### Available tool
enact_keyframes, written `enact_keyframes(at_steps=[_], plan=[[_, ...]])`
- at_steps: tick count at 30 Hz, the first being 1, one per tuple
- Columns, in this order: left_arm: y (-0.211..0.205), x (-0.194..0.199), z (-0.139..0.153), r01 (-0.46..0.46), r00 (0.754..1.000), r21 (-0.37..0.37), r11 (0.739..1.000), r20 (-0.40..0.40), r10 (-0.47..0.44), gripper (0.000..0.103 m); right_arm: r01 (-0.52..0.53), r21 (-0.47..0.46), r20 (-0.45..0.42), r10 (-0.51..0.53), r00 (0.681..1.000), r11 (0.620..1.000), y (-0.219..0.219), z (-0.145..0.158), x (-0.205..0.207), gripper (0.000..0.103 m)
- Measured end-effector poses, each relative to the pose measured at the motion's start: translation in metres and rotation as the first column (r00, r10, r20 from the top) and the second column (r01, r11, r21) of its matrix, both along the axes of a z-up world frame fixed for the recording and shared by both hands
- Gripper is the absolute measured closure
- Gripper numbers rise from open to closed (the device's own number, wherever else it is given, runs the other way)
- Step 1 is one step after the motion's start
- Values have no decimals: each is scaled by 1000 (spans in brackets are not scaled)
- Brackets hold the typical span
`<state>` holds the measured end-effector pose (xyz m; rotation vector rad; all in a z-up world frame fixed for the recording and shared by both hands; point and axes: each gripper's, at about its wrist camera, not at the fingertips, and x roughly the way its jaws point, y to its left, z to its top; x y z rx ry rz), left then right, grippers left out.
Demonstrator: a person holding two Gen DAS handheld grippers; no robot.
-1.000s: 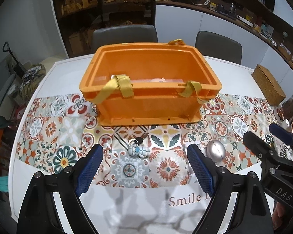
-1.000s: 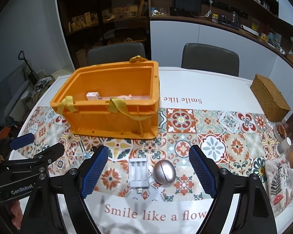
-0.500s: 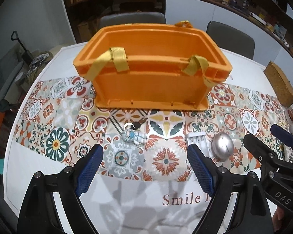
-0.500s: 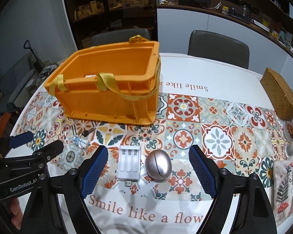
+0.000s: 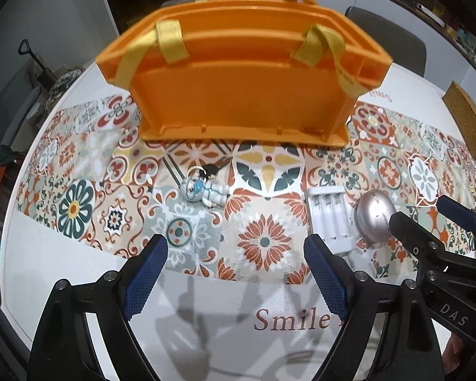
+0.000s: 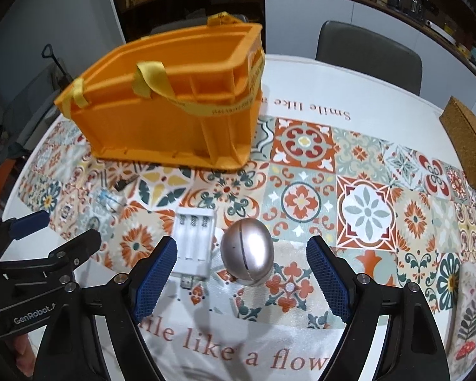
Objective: Organize rigid objects
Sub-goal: 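Lower the right tool onto the silver egg-shaped speaker and close it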
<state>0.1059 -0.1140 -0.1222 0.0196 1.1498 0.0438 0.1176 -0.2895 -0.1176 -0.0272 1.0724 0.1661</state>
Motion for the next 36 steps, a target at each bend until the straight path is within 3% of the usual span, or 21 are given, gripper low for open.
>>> enact_keyframes(at_steps=[19, 36], plan=[[-7, 11, -44, -26, 996, 4, 1000, -84, 27, 15, -25, -7, -71, 24, 997, 1000, -5, -50, 18, 26], [-14, 18, -61, -8, 994, 7, 1000, -106, 9, 15, -36, -34, -79, 33, 996, 999, -2, -69, 32, 31]])
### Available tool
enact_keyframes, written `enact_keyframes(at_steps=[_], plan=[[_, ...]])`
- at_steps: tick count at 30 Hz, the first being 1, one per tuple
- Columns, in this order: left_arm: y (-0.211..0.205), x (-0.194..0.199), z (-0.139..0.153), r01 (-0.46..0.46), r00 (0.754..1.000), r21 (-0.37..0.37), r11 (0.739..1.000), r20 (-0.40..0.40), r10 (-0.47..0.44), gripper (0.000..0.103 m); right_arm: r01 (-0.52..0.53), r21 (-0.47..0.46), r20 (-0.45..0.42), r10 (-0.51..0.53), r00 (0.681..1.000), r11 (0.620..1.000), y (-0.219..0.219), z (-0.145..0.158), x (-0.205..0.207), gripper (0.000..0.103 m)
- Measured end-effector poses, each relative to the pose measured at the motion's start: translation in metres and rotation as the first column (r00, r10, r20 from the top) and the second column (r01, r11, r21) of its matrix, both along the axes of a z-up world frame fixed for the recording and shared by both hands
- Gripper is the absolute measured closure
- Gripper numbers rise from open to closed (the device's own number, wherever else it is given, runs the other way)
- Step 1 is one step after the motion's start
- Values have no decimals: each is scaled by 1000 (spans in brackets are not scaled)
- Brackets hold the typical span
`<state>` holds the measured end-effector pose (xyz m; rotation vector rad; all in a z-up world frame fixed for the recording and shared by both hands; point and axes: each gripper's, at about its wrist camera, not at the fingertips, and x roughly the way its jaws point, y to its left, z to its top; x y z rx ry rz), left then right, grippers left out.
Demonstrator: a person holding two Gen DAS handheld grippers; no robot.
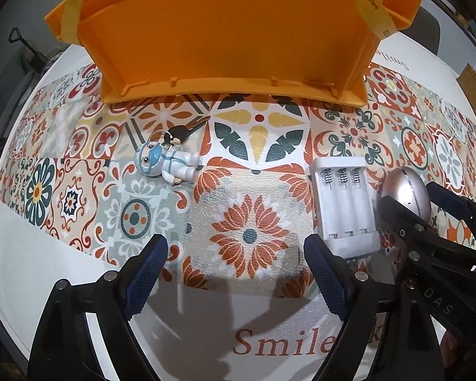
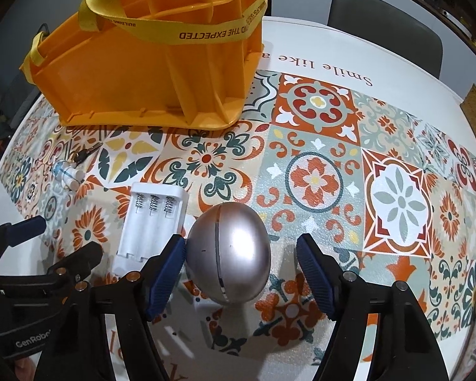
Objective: Organize rigid objects
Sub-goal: 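Lower the right tool onto the silver egg-shaped speaker and close it, then grasp the astronaut figure keychain with the left tool while the right tool holds the speaker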
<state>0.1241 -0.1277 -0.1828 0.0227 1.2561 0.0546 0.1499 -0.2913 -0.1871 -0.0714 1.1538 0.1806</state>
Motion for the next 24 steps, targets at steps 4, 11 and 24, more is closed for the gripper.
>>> enact_keyframes(at_steps=[4, 11, 24], plan=[[1, 0, -2, 1, 1000, 0, 1000, -2, -1, 15, -2, 5, -9, 2, 1000, 1000, 1, -5, 3, 36], [2, -1, -4, 14, 1000, 3, 1000, 2, -15, 15, -14, -16, 13, 14, 1000, 1000, 6, -5, -1, 50], [4, -14, 16, 64, 996, -13, 998, 68, -63, 15, 71, 18, 37, -72, 997, 997, -2, 17, -19, 50]])
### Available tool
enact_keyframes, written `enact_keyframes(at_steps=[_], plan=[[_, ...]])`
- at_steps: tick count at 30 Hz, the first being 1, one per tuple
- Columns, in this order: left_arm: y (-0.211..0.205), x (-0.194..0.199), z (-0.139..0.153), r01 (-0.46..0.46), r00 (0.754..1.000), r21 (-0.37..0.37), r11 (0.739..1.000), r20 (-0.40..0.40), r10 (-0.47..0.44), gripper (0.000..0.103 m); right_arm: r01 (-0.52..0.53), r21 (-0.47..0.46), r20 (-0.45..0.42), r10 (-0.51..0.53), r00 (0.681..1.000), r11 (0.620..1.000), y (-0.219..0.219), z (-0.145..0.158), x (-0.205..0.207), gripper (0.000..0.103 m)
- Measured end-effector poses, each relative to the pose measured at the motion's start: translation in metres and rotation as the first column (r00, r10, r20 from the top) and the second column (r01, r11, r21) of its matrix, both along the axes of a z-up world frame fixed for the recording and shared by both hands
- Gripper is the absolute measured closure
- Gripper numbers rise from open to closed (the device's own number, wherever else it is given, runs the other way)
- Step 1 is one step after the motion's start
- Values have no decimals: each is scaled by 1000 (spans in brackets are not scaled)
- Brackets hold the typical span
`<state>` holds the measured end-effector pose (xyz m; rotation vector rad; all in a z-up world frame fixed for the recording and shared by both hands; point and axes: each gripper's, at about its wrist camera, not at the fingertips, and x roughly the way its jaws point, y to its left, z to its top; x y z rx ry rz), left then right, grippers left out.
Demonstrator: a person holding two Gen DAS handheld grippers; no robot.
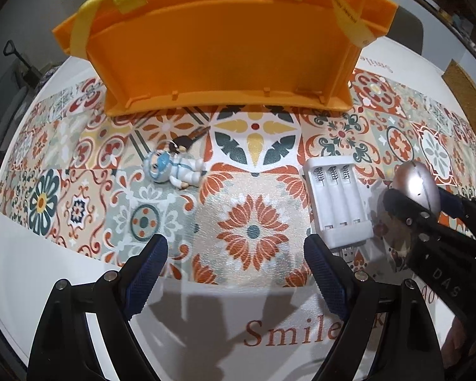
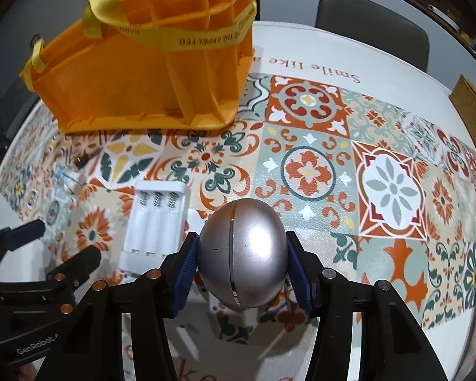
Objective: Organize rigid objects
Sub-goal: 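Grasp the astronaut figure keychain with the left tool while the right tool holds the speaker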
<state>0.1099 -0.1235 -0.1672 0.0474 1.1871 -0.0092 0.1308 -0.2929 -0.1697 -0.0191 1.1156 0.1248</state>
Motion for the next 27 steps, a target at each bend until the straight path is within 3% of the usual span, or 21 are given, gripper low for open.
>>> enact_keyframes(at_steps=[6, 14, 27], plan=[[14, -3, 15, 20, 997, 8, 1000, 71, -21, 15, 32, -5, 53, -32, 998, 999, 13, 24, -12, 50], [30, 1, 24, 54, 988, -11, 998, 142, -52, 15, 36, -12, 74, -35, 997, 999, 36, 32, -15, 50], [52, 37, 5, 103, 987, -34, 994, 130, -98, 15, 66, -12, 67, -65, 996, 998, 58, 26, -2, 50]])
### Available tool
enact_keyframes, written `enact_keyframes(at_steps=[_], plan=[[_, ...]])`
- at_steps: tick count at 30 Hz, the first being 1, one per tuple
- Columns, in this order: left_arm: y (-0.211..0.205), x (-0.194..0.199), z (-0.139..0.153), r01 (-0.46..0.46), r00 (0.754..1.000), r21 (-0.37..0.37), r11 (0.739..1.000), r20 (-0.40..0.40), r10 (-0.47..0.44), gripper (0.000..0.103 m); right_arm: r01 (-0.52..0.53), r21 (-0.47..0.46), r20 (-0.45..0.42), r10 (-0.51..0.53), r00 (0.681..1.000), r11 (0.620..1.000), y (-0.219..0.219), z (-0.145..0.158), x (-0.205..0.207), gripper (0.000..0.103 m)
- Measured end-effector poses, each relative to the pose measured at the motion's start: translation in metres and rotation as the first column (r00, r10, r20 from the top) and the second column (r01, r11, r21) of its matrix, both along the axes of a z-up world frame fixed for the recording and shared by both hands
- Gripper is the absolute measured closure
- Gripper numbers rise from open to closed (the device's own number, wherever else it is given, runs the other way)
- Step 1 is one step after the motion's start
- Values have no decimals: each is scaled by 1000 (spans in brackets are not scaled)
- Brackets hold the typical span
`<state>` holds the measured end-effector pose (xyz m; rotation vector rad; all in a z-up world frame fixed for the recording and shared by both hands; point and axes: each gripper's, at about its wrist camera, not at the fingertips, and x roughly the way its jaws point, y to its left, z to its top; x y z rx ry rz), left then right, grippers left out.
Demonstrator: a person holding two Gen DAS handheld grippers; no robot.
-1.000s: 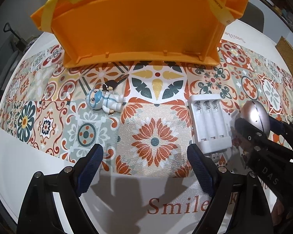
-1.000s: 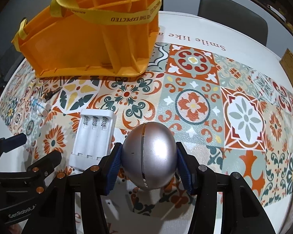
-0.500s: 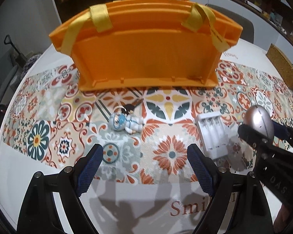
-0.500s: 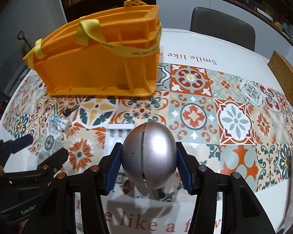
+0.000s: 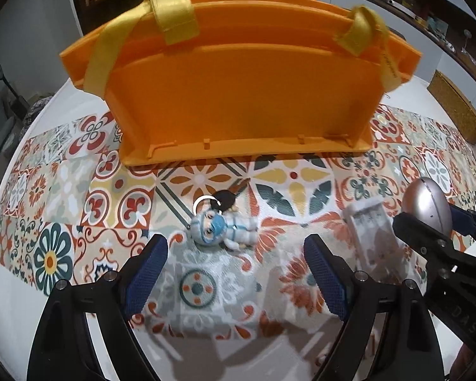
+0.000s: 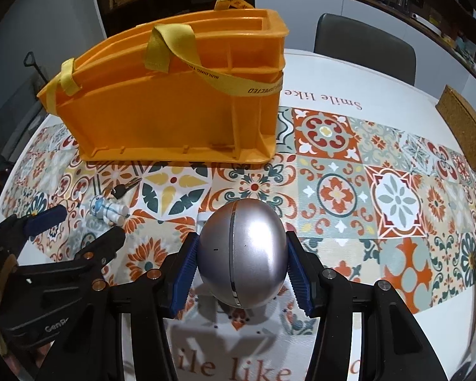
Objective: Organize rigid objects
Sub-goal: 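Grasp the astronaut figure keychain with the left tool while the right tool holds the speaker, then carry the figure in the left tool while the right tool carries the speaker over the crate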
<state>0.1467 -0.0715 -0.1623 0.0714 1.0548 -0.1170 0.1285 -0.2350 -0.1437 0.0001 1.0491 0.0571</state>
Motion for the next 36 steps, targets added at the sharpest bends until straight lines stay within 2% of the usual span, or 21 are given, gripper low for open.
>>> enact_keyframes(at_steps=[12, 20, 27, 32, 36], plan=[[11, 26, -18, 11, 1000, 6, 1000, -19, -11, 16, 37, 0, -14, -37, 999, 999, 6, -10, 15, 50], [10, 30, -27, 12, 1000, 28, 1000, -25, -11, 31, 48, -9, -32, -48, 998, 999, 8, -16, 17, 50], [16, 30, -31, 19, 1000, -11, 1000, -22, -20, 49, 65, -9, -39, -66, 997, 998, 6, -18, 16, 50], [17, 25, -30, 36, 999, -24, 999, -28, -37, 49, 70, -4, -45, -70, 997, 998, 7, -18, 15, 50], [18, 18, -18, 44, 999, -28, 999, -14, -44, 49, 71, 6, -45, -70, 997, 997, 8, -16, 12, 50]])
